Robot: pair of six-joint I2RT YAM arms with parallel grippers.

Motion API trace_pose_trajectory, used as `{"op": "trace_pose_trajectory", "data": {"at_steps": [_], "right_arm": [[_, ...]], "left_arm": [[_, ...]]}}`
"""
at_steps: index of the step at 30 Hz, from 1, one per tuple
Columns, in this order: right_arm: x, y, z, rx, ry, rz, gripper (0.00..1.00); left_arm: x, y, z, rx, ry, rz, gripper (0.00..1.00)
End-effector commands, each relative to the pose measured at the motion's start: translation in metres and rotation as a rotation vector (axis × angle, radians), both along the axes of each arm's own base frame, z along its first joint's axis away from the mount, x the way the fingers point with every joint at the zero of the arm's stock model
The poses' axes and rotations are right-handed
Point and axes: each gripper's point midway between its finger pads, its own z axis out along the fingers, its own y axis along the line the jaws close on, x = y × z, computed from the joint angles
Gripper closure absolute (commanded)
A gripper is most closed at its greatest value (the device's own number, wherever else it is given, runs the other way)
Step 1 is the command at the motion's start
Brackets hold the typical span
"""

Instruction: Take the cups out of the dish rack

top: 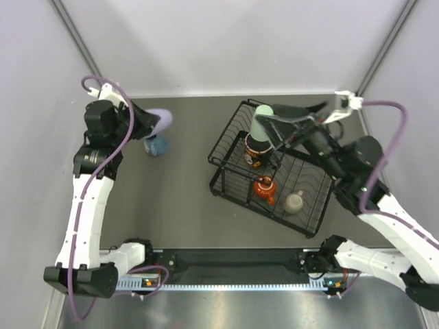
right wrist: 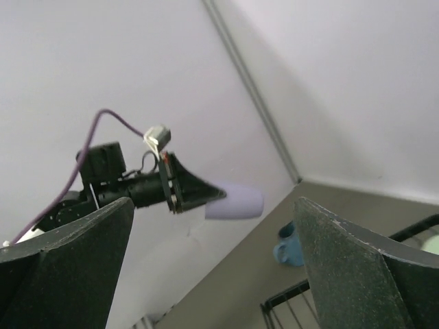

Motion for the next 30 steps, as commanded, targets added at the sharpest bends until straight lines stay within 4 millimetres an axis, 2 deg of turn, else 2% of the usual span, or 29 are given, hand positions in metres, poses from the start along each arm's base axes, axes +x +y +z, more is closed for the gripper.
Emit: {"op": "trace_pose_trajectory", "data": {"at_steps": [1,2,4,6,7,10,12,13,16,21,25,30], "right_arm": [[0.013,-0.029,-0.036,-0.14,0.038,-0.19,0.0],[0.006,-0.04,-0.031,-0.128,0.022,-0.208,0.0],[0.006,-0.049,-0.039,-0.145,0.029,-0.244,0.0],[0.002,-0.056,-0.042,-0.153,0.033,-0.254,0.0],[0.001,-0.057,-0.041,-0.152,0.031,-0.255,0.0],[0.0,-0.058,-0.049,-0.182,0.058,-0.254,0.0],[-0.002,-0.059,-0.049,-0.188,0.055,-0.253,0.0],[-0.002,-0.06,-0.05,-0.194,0.054,-0.255,0.0],[-0.005,-0.064,-0.049,-0.202,0.039,-0.26,0.0],[-0.003,-0.066,-0.054,-0.218,0.04,-0.277,0.0],[-0.003,-0.064,-0.058,-0.218,0.05,-0.266,0.0],[-0.002,-0.062,-0.064,-0.229,0.062,-0.264,0.0]], "left_arm": [[-0.001,0.068,-0.072,0.291,0.254,0.262,1.0],[0.0,0.089,-0.082,0.354,0.289,0.358,1.0],[0.004,0.11,-0.105,0.402,0.362,0.415,1.0],[0.01,0.121,-0.117,0.412,0.389,0.417,1.0],[0.015,0.126,-0.13,0.41,0.423,0.422,1.0],[0.023,0.157,-0.163,0.381,0.504,0.481,1.0],[0.028,0.163,-0.186,0.359,0.547,0.472,1.0],[0.029,0.167,-0.203,0.349,0.594,0.467,1.0],[0.034,0.17,-0.23,0.349,0.665,0.441,1.0],[0.046,0.172,-0.254,0.357,0.735,0.411,1.0],[0.054,0.178,-0.255,0.37,0.749,0.418,1.0],[0.051,0.176,-0.266,0.373,0.779,0.407,1.0]]}}
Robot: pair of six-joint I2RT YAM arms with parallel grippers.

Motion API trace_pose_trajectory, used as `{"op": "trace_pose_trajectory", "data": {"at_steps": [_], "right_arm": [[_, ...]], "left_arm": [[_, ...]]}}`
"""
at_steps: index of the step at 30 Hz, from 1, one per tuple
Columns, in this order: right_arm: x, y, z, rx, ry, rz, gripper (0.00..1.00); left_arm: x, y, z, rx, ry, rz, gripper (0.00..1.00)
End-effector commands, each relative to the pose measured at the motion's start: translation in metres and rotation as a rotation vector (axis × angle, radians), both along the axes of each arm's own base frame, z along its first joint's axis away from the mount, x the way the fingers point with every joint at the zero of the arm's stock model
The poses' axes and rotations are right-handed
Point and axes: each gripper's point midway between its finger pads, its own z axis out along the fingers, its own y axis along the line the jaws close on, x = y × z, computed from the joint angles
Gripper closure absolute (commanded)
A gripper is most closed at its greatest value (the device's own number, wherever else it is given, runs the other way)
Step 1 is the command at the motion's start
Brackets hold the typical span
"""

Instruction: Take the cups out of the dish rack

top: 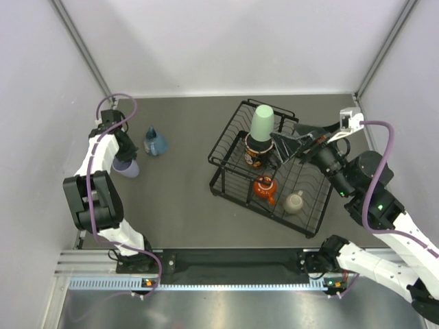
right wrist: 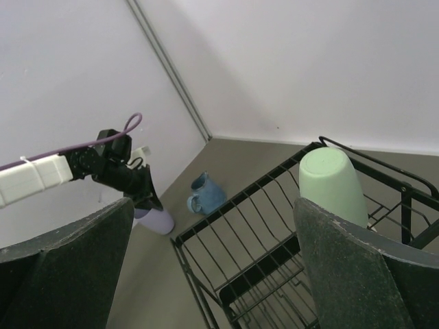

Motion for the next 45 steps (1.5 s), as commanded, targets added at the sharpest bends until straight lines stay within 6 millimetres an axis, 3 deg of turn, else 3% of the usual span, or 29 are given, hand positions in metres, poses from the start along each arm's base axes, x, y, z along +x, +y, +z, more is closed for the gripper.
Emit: {"op": "trace_pose_trajectory", "data": {"at_steps": [1,9,17,23,26,28,29,31,36,37,39,40,41,42,44,45], "right_arm": [[-0.001,0.001,-0.001,-0.011,-0.003,0.0,0.0],[0.006,0.004,-0.009,-0.029,0.015,-0.016,0.0],[0.009,0.005,-0.013,-0.037,0.024,-0.024,0.0],[0.017,0.008,-0.018,-0.098,0.029,-0.042,0.0],[0.017,0.012,-0.015,-0.119,0.015,-0.023,0.0],[0.018,0.018,-0.012,-0.143,0.002,0.0,0.0],[0.018,0.019,-0.007,-0.157,-0.015,0.001,0.0],[0.025,0.026,-0.014,-0.204,-0.004,0.005,0.0],[0.061,0.023,-0.027,-0.335,0.015,-0.12,0.0],[0.074,0.028,-0.04,-0.393,0.038,-0.14,0.0],[0.087,0.027,-0.037,-0.43,0.056,-0.165,0.0],[0.097,0.035,-0.048,-0.465,0.082,-0.153,0.0],[0.102,0.035,-0.038,-0.469,0.066,-0.152,0.0],[0.108,0.045,-0.048,-0.505,0.079,-0.117,0.0],[0.117,0.047,-0.041,-0.523,0.068,-0.119,0.0],[0.124,0.049,-0.051,-0.552,0.096,-0.12,0.0]], "left_arm": [[0.012,0.005,0.011,0.02,-0.047,-0.01,0.99],[0.013,0.002,0.007,0.006,-0.03,-0.034,0.8],[0.019,-0.003,0.022,-0.019,-0.064,-0.051,0.63],[0.023,-0.005,0.059,-0.019,-0.134,-0.05,0.51],[0.027,-0.016,0.087,-0.067,-0.208,-0.071,0.43],[0.025,-0.031,0.107,-0.125,-0.271,-0.102,0.38],[0.029,-0.035,0.117,-0.142,-0.314,-0.119,0.17],[0.026,-0.055,0.14,-0.217,-0.404,-0.179,0.01],[0.028,-0.084,0.196,-0.3,-0.649,-0.305,0.01],[0.023,-0.103,0.206,-0.395,-0.685,-0.377,0.01],[0.016,-0.124,0.224,-0.478,-0.773,-0.467,0.01],[0.011,-0.134,0.229,-0.533,-0.782,-0.476,0.01],[0.007,-0.143,0.232,-0.556,-0.796,-0.512,0.01],[0.002,-0.157,0.233,-0.557,-0.81,-0.568,0.01],[0.0,-0.167,0.229,-0.566,-0.792,-0.587,0.01],[-0.004,-0.178,0.223,-0.6,-0.769,-0.609,0.01]]}}
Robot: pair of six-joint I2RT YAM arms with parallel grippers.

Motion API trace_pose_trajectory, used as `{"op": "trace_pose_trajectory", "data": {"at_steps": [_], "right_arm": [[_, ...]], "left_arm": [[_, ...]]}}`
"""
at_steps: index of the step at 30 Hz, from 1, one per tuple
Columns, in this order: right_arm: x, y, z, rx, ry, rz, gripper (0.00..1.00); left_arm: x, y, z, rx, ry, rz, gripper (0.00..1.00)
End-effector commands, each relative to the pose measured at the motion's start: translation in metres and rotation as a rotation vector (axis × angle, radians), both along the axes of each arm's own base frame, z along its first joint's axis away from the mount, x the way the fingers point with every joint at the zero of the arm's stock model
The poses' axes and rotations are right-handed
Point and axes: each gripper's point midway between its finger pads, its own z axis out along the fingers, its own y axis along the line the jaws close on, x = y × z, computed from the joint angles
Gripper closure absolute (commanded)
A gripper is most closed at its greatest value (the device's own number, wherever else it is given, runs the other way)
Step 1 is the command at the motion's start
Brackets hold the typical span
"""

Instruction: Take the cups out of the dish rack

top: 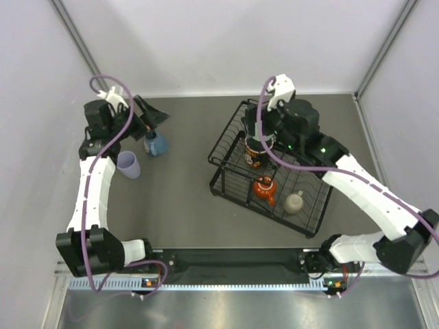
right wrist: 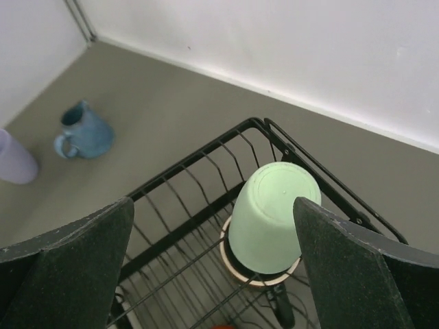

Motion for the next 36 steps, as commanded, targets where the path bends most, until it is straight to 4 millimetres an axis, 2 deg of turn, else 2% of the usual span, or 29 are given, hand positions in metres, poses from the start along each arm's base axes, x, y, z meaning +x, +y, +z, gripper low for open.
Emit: {"op": "trace_pose_trajectory", "data": {"at_steps": [1,3,4,5,9,17,28,31,36], "right_arm": [[0.013,-0.004,0.015,-0.056,-0.017,-0.001,0.0],[0.023,-0.009,0.015,-0.06,-0.008,-0.014,0.0],[0.027,-0.008,0.007,-0.075,0.013,-0.007,0.0],[0.033,-0.015,0.007,-0.072,0.018,-0.025,0.0],[0.042,-0.024,-0.005,-0.086,0.053,-0.036,0.0],[0.044,-0.023,-0.03,-0.106,0.112,0.007,0.0],[0.061,-0.022,-0.062,-0.187,0.155,0.004,0.02],[0.062,-0.021,-0.068,-0.193,0.166,0.006,0.07],[0.062,-0.02,-0.068,-0.191,0.168,0.014,0.22]], "left_arm": [[-0.012,-0.043,0.023,-0.085,-0.103,-0.188,0.01],[-0.023,-0.057,0.02,-0.122,-0.103,-0.248,0.02],[-0.027,-0.06,0.021,-0.149,-0.101,-0.252,0.02],[-0.028,-0.062,0.028,-0.153,-0.15,-0.262,0.02],[-0.045,-0.061,0.03,-0.155,-0.187,-0.235,0.02],[-0.049,-0.064,0.02,-0.179,-0.15,-0.241,0.02],[-0.054,-0.064,0.032,-0.176,-0.199,-0.237,0.04],[-0.056,-0.064,0.032,-0.172,-0.2,-0.236,0.04],[-0.06,-0.065,0.036,-0.173,-0.211,-0.252,0.04]]}}
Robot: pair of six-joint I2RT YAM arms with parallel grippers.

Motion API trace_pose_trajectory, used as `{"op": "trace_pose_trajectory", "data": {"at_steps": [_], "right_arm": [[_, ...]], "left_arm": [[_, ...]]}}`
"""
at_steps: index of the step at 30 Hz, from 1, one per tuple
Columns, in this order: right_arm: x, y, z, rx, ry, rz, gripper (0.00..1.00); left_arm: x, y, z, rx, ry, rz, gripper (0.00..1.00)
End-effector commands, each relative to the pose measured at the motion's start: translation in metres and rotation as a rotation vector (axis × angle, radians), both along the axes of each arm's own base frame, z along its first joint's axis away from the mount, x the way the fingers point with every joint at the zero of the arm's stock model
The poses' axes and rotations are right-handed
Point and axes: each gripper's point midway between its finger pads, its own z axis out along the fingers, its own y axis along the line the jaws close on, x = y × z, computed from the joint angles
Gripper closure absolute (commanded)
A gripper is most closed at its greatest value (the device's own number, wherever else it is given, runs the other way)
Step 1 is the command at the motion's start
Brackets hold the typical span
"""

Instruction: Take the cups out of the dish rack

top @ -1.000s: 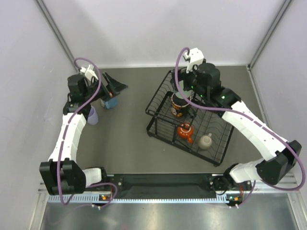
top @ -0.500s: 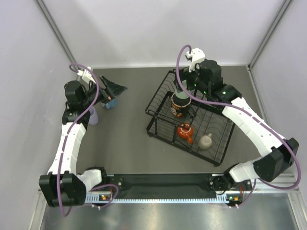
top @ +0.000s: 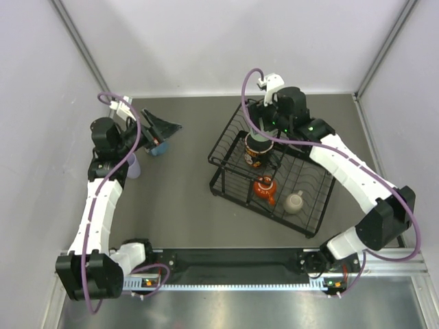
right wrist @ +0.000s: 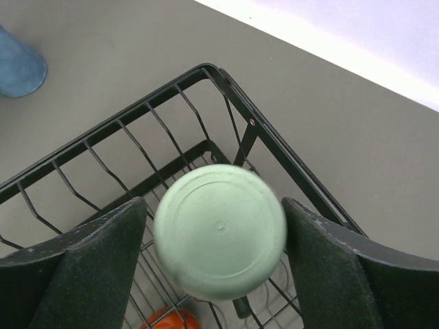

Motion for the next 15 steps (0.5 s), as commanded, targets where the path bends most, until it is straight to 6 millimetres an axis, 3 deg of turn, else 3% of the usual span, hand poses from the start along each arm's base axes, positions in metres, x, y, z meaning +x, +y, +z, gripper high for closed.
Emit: {"op": "trace_pose_trajectory", "data": {"at_steps": [1,4,8,10,12,15], "right_arm": [[0.001,-0.002,0.013,0.012,-0.032,0.011,0.26],[-0.002,-0.003,0.022,0.029,-0.048,0.008,0.39],[-0.01,-0.007,0.042,0.068,-0.08,0.001,0.69],[-0.015,-0.008,0.055,0.085,-0.098,0.009,0.78],[-0.021,-0.008,0.075,0.144,-0.112,0.004,1.0],[-0.03,-0.007,0.1,0.215,-0.137,0.016,1.0]], "left_arm": [[-0.007,-0.003,0.02,0.007,-0.099,-0.02,0.04],[-0.01,-0.004,0.029,-0.008,-0.116,-0.021,0.04],[-0.016,-0.008,0.044,-0.047,-0.123,-0.048,0.04],[-0.017,-0.009,0.052,-0.076,-0.126,-0.047,0.05],[-0.02,-0.009,0.059,-0.111,-0.13,-0.04,0.05],[-0.025,-0.01,0.073,-0.184,-0.145,-0.039,0.05]]}}
